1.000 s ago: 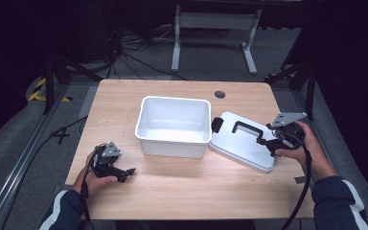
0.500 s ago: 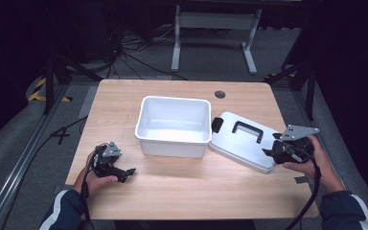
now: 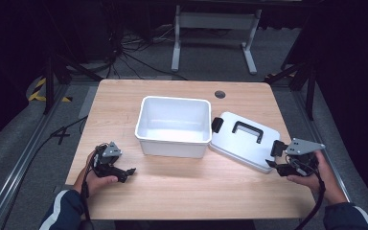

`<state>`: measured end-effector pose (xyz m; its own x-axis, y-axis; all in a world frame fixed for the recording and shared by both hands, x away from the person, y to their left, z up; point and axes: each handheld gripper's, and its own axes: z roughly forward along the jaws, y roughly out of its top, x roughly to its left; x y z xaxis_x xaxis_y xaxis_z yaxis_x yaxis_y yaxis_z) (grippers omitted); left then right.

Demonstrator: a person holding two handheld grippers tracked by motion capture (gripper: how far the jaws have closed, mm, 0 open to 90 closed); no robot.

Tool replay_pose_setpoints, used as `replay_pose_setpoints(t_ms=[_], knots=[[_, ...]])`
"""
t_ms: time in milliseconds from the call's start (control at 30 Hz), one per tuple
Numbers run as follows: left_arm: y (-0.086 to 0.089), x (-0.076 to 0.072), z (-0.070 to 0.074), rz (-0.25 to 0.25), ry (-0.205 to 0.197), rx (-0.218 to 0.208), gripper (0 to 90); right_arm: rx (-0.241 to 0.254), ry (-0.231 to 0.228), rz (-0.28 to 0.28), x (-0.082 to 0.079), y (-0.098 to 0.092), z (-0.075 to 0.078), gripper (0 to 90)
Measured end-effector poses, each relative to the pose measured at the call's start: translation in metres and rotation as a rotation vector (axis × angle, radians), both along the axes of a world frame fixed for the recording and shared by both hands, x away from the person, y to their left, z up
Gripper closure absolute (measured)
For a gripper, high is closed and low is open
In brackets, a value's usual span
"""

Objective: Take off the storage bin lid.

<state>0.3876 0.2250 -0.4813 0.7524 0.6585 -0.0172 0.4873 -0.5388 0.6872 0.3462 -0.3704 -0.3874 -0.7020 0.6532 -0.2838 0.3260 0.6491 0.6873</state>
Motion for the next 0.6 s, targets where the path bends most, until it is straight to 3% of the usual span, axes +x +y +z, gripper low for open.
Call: replay_pose_setpoints(t_ms=[600], knots=[[0.000,0.000,0.000,0.002,0.003,-0.003,2.4,0.079,0.037,-0.080,-0.023,-0.026,-0.042,25.9]])
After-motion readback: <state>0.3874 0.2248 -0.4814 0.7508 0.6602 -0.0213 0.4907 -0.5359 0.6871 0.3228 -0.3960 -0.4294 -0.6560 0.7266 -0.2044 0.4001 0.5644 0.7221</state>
